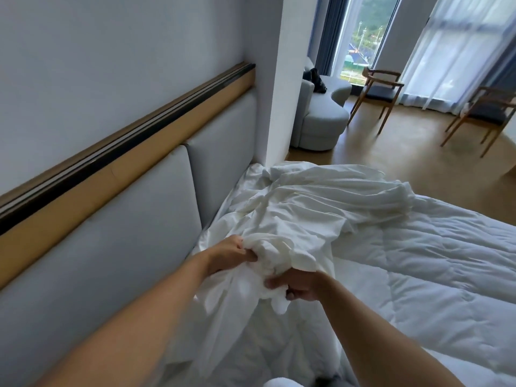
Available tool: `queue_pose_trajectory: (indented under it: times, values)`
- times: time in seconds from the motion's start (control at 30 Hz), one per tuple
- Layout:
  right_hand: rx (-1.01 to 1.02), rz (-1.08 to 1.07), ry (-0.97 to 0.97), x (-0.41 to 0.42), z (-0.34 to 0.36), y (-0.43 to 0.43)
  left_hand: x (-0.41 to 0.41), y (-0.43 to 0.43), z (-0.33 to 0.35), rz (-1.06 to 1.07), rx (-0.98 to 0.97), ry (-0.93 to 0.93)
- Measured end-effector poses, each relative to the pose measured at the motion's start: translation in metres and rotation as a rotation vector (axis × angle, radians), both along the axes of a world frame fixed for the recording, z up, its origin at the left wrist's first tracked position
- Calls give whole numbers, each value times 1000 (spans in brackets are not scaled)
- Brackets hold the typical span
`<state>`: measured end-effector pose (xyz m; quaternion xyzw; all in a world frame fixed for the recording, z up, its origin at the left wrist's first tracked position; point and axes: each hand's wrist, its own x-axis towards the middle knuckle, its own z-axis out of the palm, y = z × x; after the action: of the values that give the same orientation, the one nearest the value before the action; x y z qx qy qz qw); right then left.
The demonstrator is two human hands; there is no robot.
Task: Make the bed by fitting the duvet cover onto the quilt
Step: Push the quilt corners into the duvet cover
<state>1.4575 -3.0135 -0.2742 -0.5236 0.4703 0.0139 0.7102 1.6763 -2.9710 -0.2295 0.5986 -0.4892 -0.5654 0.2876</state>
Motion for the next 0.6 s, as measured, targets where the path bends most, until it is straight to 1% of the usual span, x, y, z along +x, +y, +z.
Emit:
queue_pose_trajectory:
  times: [0.13, 0.23, 0.27, 0.3, 0.33, 0.43, 0.47, 0.53, 0.6]
  values:
    - [-83, 12, 69, 16, 10, 7, 3, -1, -11, 90, -48, 40]
    - [-146, -53, 115, 26, 6, 15, 11, 1, -14, 100, -13, 89]
    - [-142, -102, 85, 28, 3, 18, 14, 1, -14, 72, 14, 100]
    - [-118, -167, 34, 30, 0, 21, 18, 2, -14, 7, 50, 100]
    - [-80, -242, -27, 32, -2, 25, 22, 3, -15, -91, 98, 61]
    - [-14, -397, -127, 30, -7, 32, 29, 1, -18, -433, 226, -230]
    - [-17, -409, -132, 30, -8, 35, 28, 1, -19, -490, 234, -270]
    - [-37, -423, -127, 31, -8, 40, 26, 1, -21, -504, 202, -243]
    - [-48, -451, -108, 31, -5, 42, 28, 0, -20, -478, 165, -148]
